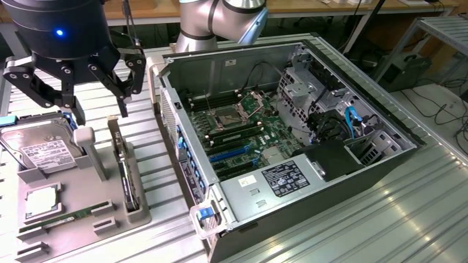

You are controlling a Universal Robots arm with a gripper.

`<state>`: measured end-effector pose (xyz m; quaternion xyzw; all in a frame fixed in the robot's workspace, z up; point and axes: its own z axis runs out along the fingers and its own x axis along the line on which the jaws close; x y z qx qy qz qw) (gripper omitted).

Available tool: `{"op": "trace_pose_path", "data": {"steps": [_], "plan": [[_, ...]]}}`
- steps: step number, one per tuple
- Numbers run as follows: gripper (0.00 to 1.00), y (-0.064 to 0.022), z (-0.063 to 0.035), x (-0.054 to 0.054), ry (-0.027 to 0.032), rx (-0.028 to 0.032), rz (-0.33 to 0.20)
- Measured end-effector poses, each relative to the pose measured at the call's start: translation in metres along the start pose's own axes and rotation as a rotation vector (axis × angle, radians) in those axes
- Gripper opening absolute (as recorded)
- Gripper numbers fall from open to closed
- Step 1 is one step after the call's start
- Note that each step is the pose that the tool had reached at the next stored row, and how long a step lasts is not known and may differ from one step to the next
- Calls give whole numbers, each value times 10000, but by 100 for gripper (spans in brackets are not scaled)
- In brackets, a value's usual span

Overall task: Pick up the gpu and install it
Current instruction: 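Pick up the gpu and move the gpu toward the slot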

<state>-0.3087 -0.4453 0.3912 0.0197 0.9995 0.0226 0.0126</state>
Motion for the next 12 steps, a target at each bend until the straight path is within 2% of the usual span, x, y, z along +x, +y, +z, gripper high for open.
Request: {"op": "trace_pose_path", "data": {"steps": [12], "plan": [[60,-20,145,3,5,1,-43]]}}
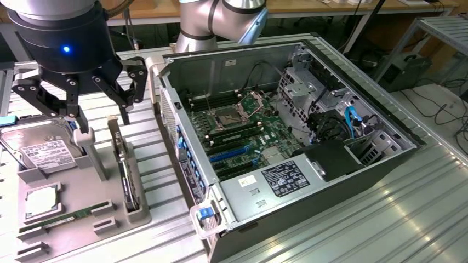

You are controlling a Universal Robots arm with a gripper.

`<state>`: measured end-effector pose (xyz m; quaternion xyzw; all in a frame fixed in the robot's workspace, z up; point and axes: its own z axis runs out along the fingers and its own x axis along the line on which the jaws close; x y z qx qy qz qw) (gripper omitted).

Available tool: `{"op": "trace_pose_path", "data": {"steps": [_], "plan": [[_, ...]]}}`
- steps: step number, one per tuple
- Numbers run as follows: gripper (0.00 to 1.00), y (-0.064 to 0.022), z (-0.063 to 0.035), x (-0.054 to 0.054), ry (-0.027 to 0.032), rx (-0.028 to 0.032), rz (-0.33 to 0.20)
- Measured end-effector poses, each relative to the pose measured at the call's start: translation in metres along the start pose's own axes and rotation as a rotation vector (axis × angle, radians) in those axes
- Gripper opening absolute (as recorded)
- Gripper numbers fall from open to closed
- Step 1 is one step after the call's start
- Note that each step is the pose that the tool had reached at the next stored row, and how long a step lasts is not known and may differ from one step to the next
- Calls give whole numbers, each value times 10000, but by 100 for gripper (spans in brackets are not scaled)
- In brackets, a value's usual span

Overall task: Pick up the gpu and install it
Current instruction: 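Pick up the gpu and move the gpu toward the slot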

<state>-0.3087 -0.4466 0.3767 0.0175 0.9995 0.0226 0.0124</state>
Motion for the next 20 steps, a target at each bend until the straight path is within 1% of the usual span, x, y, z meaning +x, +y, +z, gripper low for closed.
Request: {"op": "trace_pose_path", "data": {"steps": [12,20], "plan": [[60,-8,37,0,5,-7,-152],[60,-18,85,1,14,-10,-333]]}}
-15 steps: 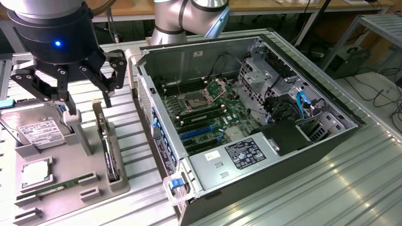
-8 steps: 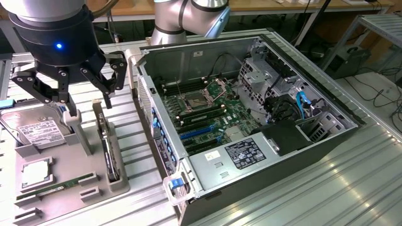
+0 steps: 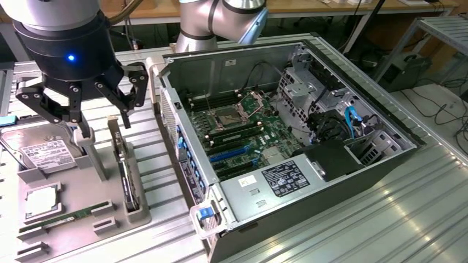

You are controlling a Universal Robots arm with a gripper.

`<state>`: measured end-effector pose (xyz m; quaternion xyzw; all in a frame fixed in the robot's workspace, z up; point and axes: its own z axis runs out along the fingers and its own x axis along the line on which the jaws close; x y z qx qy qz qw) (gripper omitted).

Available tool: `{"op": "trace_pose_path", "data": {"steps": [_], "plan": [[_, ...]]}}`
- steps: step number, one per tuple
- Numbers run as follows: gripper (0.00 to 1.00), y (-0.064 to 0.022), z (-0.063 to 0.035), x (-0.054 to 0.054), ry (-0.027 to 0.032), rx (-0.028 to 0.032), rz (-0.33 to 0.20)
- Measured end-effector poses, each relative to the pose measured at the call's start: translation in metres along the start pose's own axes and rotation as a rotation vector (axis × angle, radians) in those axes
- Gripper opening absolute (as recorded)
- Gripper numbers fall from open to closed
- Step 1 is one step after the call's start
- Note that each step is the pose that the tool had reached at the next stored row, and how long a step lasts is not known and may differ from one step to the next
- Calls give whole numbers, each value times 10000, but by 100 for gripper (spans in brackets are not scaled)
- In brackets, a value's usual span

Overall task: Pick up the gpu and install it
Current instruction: 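Pick up the gpu and move the gpu toward the slot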

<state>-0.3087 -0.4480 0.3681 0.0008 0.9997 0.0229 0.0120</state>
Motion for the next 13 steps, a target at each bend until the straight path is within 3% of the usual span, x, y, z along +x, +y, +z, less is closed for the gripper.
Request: {"op": "trace_pose_path", "data": {"steps": [13], "plan": [[60,-19,70,5,16,-9,-351]]}}
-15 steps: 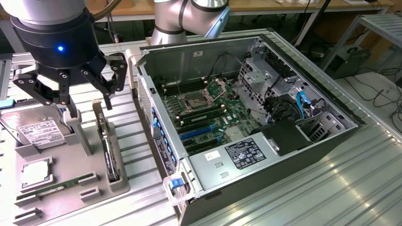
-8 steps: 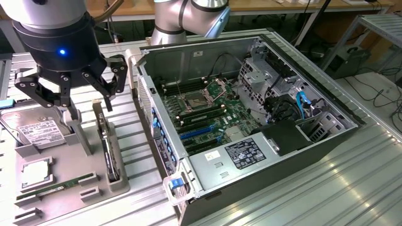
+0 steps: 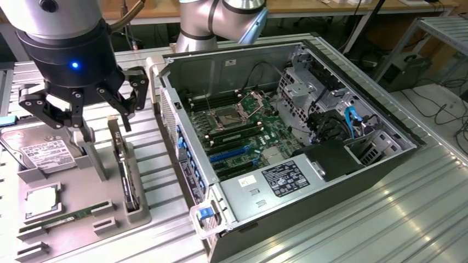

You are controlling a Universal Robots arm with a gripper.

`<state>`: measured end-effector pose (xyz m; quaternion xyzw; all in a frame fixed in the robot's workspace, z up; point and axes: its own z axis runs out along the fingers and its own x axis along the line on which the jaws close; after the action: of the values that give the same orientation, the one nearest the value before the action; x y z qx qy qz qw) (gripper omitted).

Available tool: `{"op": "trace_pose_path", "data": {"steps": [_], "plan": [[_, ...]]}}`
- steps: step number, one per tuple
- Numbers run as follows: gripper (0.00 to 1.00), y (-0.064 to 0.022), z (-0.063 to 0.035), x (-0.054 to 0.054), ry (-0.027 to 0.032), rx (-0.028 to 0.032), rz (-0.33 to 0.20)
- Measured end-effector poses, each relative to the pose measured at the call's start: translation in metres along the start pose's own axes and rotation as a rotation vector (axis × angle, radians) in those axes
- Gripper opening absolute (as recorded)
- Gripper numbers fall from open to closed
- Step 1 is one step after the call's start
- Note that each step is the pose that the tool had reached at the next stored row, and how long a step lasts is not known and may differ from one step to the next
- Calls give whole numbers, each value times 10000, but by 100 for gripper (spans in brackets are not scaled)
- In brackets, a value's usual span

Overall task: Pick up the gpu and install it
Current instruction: 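Pick up the gpu and move the gpu toward the slot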

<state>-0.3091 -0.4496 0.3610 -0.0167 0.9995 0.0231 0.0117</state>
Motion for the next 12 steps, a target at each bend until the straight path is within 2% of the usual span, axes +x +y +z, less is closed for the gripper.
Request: {"op": "trace_pose_path", "data": {"steps": [7,12], "plan": [[60,-28,39,3,7,-3,-133],[60,-62,109,7,8,-5,-169]]}}
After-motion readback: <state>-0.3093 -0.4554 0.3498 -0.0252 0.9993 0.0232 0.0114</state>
